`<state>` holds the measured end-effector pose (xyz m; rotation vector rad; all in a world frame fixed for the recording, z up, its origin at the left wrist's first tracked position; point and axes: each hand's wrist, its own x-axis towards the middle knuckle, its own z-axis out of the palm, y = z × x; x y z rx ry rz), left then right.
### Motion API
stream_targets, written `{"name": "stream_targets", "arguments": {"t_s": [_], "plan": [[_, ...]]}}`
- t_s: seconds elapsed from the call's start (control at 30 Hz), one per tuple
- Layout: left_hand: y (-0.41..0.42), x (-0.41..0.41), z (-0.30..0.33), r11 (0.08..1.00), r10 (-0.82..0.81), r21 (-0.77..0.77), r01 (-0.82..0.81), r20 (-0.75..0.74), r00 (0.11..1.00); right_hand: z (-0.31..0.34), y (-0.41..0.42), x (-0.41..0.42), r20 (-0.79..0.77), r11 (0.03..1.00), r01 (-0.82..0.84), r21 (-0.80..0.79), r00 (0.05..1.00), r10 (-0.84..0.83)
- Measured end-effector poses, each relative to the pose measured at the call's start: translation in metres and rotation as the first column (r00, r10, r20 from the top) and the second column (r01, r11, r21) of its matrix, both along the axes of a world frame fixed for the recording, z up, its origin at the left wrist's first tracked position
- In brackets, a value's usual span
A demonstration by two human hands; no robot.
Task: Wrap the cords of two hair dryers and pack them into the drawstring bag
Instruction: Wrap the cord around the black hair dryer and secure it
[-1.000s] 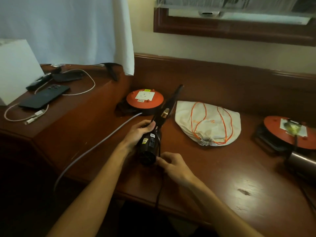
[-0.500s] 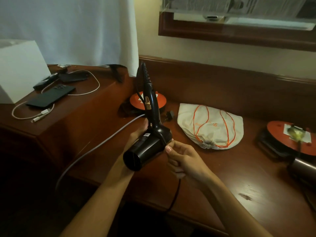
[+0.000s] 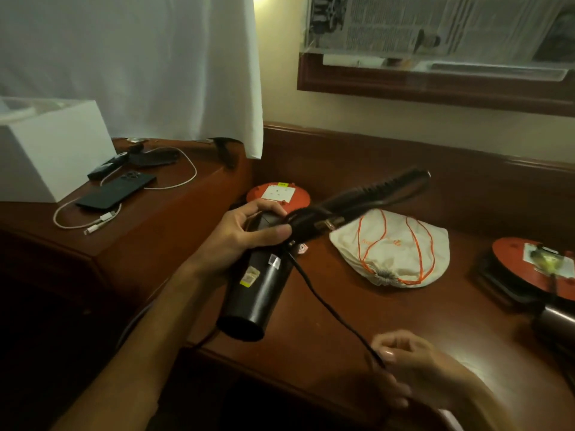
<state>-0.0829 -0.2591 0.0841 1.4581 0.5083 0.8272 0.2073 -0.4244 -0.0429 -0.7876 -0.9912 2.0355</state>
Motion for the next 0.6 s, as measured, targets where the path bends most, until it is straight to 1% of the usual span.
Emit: {"name": "stream_targets", "arguments": {"t_s": [0.03, 0.07, 0.1, 0.13, 0.17, 0.2, 0.27, 0.3, 0.33, 0.37, 0.4, 0.43, 0.47, 0.5, 0.57, 0.6], "plan": [[-0.003, -0.001, 0.002, 1.000, -0.010, 0.002, 0.010, -0.032, 0.999, 0.004, -0.003, 0.012, 0.077, 1.000, 0.023, 0.008, 0.997, -0.024], [-0.003, 0.000, 0.000, 1.000, -0.012, 0.023, 0.013, -0.036, 0.999, 0.009, -0.003, 0.022, 0.190, 0.998, 0.050, 0.031, 0.980, -0.055], [-0.006, 0.000, 0.001, 0.999, -0.004, 0.040, 0.007, -0.077, 0.997, 0.016, -0.001, 0.030, 0.314, 0.994, 0.077, 0.074, 0.944, -0.096], [-0.005, 0.001, -0.002, 0.998, -0.002, 0.068, 0.009, -0.096, 0.995, 0.025, 0.003, 0.034, 0.432, 0.986, 0.103, 0.129, 0.889, -0.150], [-0.006, 0.003, -0.004, 0.995, -0.006, 0.098, 0.021, -0.149, 0.989, 0.033, 0.012, 0.040, 0.526, 0.973, 0.139, 0.186, 0.822, -0.219], [-0.007, 0.006, -0.007, 0.991, -0.026, 0.126, 0.049, -0.177, 0.984, 0.042, 0.023, 0.044, 0.589, 0.951, 0.186, 0.246, 0.751, -0.299], [-0.012, 0.015, -0.011, 0.973, -0.051, 0.202, 0.111, -0.280, 0.959, 0.060, 0.048, 0.052, 0.669, 0.895, 0.256, 0.365, 0.597, -0.443], [-0.015, 0.022, -0.015, 0.951, -0.025, 0.280, 0.135, -0.363, 0.931, 0.069, 0.061, 0.055, 0.685, 0.877, 0.279, 0.393, 0.548, -0.481], [-0.015, 0.030, -0.023, 0.912, 0.041, 0.381, 0.153, -0.454, 0.890, 0.077, 0.073, 0.057, 0.685, 0.866, 0.313, 0.391, 0.529, -0.500], [-0.016, 0.038, -0.032, 0.847, 0.156, 0.499, 0.180, -0.559, 0.815, 0.086, 0.083, 0.056, 0.677, 0.863, 0.338, 0.376, 0.535, -0.505], [-0.015, 0.045, -0.042, 0.775, 0.279, 0.592, 0.223, -0.637, 0.719, 0.095, 0.091, 0.053, 0.669, 0.868, 0.333, 0.369, 0.553, -0.497], [-0.013, 0.050, -0.054, 0.718, 0.384, 0.644, 0.264, -0.683, 0.622, 0.105, 0.097, 0.047, 0.667, 0.881, 0.297, 0.368, 0.576, -0.473], [-0.009, 0.052, -0.064, 0.705, 0.434, 0.654, 0.274, -0.704, 0.563, 0.115, 0.101, 0.039, 0.665, 0.897, 0.233, 0.375, 0.606, -0.436], [-0.004, 0.053, -0.073, 0.728, 0.443, 0.641, 0.243, -0.710, 0.547, 0.123, 0.102, 0.033, 0.659, 0.910, 0.154, 0.386, 0.644, -0.388], [0.007, 0.052, -0.085, 0.772, 0.448, 0.619, 0.142, -0.689, 0.571, 0.136, 0.096, 0.017, 0.650, 0.923, 0.000, 0.384, 0.710, -0.270], [0.011, 0.051, -0.088, 0.776, 0.464, 0.622, 0.107, -0.678, 0.571, 0.141, 0.091, 0.011, 0.653, 0.928, -0.064, 0.366, 0.728, -0.207]]}}
